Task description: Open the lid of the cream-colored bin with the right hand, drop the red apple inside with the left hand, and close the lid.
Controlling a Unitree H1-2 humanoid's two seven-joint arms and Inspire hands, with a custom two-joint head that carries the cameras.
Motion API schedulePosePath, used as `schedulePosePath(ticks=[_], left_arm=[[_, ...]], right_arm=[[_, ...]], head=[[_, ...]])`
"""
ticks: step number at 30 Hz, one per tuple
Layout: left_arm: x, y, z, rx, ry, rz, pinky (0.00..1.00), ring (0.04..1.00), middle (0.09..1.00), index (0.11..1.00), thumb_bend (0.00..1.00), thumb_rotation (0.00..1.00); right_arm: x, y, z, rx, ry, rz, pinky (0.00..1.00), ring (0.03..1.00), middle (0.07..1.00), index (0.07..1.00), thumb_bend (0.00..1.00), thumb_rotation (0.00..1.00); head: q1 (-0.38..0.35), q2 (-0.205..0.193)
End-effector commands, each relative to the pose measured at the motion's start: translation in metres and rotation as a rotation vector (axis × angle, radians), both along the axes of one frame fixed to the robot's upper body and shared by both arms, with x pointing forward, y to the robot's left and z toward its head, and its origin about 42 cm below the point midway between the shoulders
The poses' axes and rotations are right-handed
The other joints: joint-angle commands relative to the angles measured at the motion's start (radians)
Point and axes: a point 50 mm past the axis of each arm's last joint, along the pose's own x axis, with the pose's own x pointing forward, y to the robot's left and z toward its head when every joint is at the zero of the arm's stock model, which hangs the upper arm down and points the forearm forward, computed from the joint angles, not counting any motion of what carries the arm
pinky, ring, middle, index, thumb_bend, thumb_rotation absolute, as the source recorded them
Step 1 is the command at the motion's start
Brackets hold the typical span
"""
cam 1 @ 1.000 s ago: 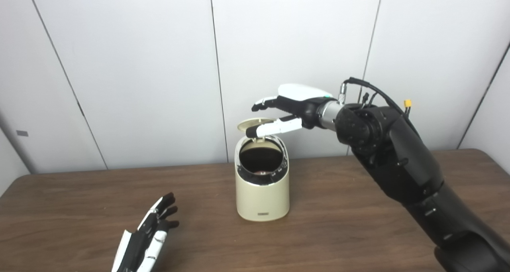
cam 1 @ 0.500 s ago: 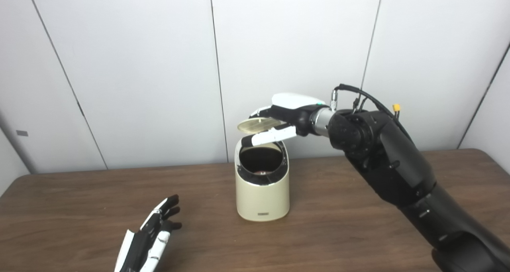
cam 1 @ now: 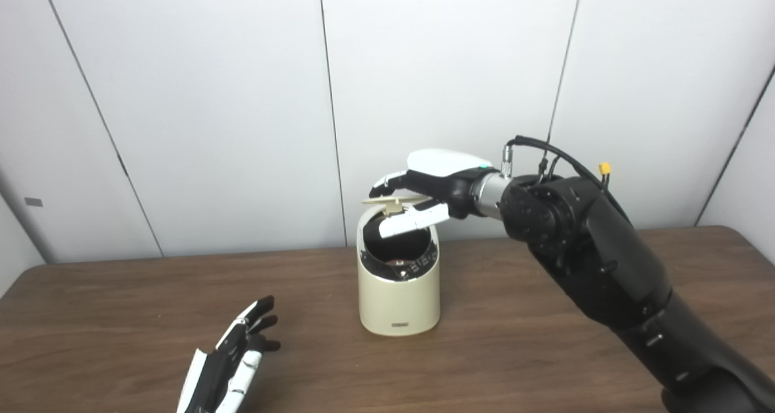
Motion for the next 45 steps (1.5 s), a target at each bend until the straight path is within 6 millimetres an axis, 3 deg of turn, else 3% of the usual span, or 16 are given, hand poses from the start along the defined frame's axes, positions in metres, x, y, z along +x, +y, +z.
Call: schedulePosePath(ticks=[1,11,21,31,45], left_arm=[[0.003,-0.003,0.013,-0.012,-0.055,-0.004,0.69,0.864,0.909,0.902,0.51,0.84],[0.001,-0.005,0.018,-0.036,-0.069,-0.013,0.69,0.86,0.916,0.906,0.5,0.86],[-0.003,-0.008,0.023,-0.058,-0.066,-0.018,0.69,0.866,0.918,0.909,0.51,0.83],[-0.004,-0.011,0.026,-0.06,-0.071,-0.021,0.68,0.86,0.918,0.909,0.51,0.82],[-0.008,-0.013,0.029,-0.052,-0.065,-0.012,0.65,0.847,0.912,0.904,0.52,0.81]], right_arm=[[-0.006,-0.001,0.02,0.016,-0.058,0.007,0.9,0.934,0.884,0.852,0.8,0.99],[-0.013,-0.003,0.008,0.007,-0.044,0.019,0.96,0.943,0.885,0.861,0.78,0.99],[-0.021,-0.005,-0.006,0.015,-0.015,0.028,0.93,0.935,0.884,0.856,0.74,0.99],[-0.026,-0.01,-0.021,0.057,-0.01,0.035,0.92,0.928,0.877,0.853,0.8,0.96],[-0.04,-0.015,-0.038,0.064,-0.013,0.057,0.91,0.903,0.853,0.827,0.74,0.91]], head=[[-0.001,0.001],[0.002,0.006],[0.009,0.021],[0.018,0.029],[0.03,0.047]])
